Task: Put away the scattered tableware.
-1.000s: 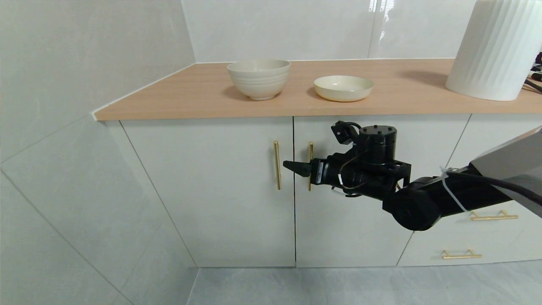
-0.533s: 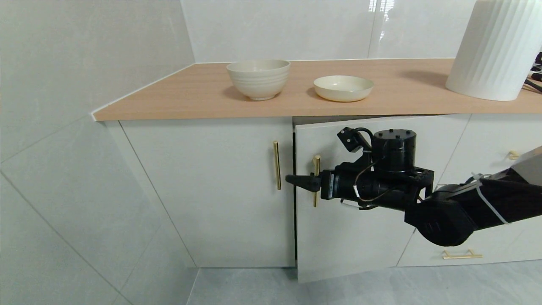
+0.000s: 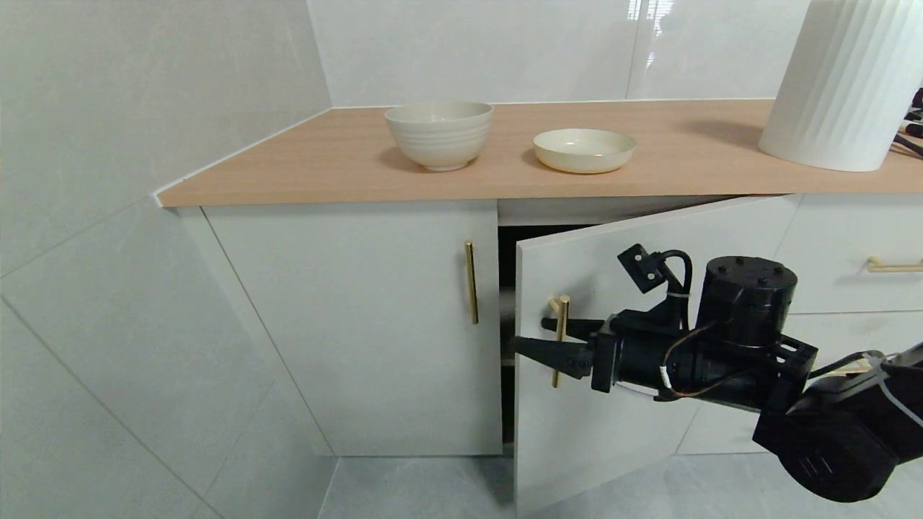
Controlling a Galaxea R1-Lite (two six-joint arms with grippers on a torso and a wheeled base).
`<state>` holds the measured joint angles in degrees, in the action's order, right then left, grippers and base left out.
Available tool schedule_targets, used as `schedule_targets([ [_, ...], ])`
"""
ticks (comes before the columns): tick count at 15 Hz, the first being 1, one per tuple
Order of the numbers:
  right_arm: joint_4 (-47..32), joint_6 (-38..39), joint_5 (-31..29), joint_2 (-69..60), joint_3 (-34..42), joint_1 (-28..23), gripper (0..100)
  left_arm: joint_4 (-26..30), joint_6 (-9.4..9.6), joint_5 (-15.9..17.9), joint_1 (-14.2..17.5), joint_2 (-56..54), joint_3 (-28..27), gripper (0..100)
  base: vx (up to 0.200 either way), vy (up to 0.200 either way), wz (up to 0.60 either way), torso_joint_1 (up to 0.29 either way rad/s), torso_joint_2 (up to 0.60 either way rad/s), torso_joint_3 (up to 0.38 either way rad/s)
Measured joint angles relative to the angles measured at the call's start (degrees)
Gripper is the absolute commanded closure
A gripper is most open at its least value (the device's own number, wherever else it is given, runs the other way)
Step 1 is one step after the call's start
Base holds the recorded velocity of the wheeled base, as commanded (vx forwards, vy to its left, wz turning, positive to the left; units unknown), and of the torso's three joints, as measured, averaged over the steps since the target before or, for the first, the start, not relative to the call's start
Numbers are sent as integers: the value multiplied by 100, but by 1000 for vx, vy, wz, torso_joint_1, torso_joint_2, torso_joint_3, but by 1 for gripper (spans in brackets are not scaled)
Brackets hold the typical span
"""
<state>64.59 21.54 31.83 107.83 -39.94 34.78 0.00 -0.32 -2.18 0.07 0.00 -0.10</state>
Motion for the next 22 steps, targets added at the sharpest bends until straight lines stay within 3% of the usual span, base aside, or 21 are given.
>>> schedule_targets([
  [5, 26, 66, 547, -479, 703, -35, 0, 0, 24, 7, 0, 0, 0, 0, 0, 0, 0, 0, 0, 0],
  [11, 45, 158, 1150, -935, 1417, -135, 0, -57, 375, 20, 0, 2, -124, 0, 0, 0, 0, 0, 0, 0],
  [13, 39, 163, 1174, -1039, 1560, -135, 0, 35, 384, 121, -43, 90, -668, 0, 0, 0, 0, 0, 0, 0],
  [15, 33, 161, 1176, -1176, 1736, -135, 0, 284, 390, 357, -141, 542, -1668, 0, 0, 0, 0, 0, 0, 0],
  [19, -16, 167, 1185, -1521, 2054, -127, 0, 605, 422, 998, -282, 2400, -3418, 0, 0, 0, 0, 0, 0, 0],
  [21, -16, 167, 1190, -1604, 2136, -122, 0, 640, 568, 1331, -316, 3412, -3997, 0, 0, 0, 0, 0, 0, 0],
  [22, -16, 166, 1196, -1624, 2153, -121, 0, 605, 702, 1493, -335, 3864, -4168, 100, 0, 0, 0, 0, 0, 0],
])
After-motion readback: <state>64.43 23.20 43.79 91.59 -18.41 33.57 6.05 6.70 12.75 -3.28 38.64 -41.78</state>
